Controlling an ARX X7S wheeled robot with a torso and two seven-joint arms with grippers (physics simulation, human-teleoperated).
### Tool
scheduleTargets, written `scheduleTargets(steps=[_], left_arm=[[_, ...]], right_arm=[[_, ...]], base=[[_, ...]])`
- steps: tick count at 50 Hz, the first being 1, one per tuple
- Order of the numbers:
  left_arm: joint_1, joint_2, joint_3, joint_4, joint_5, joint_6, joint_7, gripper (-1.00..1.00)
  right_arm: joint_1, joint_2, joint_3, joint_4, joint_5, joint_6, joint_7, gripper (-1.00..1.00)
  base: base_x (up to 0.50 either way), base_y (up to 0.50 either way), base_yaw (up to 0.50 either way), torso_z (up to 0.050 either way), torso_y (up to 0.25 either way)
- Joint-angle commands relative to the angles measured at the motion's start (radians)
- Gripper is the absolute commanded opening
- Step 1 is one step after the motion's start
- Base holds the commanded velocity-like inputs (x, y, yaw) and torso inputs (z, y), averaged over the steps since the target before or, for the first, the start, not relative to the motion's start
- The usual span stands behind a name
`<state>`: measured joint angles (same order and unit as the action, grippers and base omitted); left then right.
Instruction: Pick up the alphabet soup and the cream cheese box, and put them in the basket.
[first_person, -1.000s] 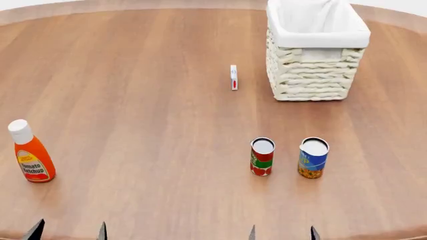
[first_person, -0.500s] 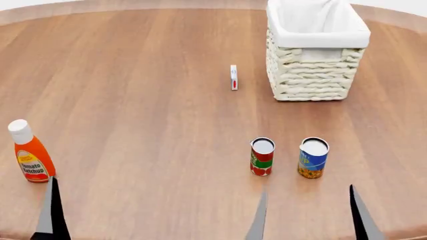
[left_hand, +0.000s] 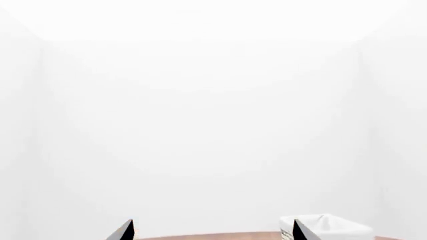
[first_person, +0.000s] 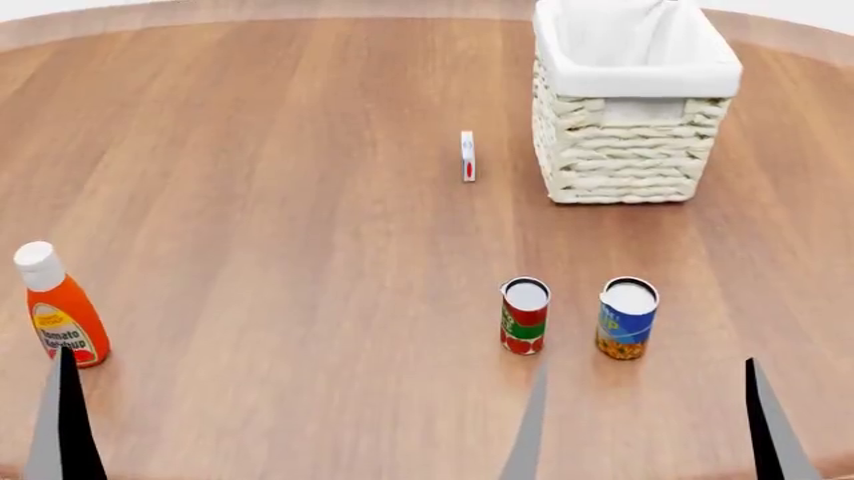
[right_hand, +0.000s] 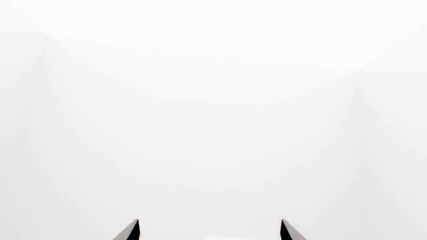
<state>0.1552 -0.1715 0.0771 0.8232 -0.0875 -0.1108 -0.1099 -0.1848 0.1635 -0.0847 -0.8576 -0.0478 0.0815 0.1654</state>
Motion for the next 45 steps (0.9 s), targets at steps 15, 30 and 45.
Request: scheduleTargets(steps=[15, 30, 45], left_arm=[[0.007, -0.024, 0.023, -0.013, 0.033, 0.022, -0.028, 1.00], [0.001, -0.032, 0.035, -0.021, 0.032, 0.027, -0.041, 1.00], [0.001, -0.045, 0.039, -0.029, 0.017, 0.030, -0.047, 1.00]], right_arm=[[-0.004, 0.025, -0.024, 0.023, -0.016, -0.018, 0.027, 1.00], [-0.007, 0.040, -0.027, 0.026, -0.016, -0.024, 0.039, 1.00], [-0.003, 0.051, -0.038, 0.032, -0.018, -0.027, 0.048, 1.00]], base=[[0.17, 0.00, 0.00, 0.000, 0.000], [0.20, 0.00, 0.00, 0.000, 0.000], [0.20, 0.00, 0.00, 0.000, 0.000]])
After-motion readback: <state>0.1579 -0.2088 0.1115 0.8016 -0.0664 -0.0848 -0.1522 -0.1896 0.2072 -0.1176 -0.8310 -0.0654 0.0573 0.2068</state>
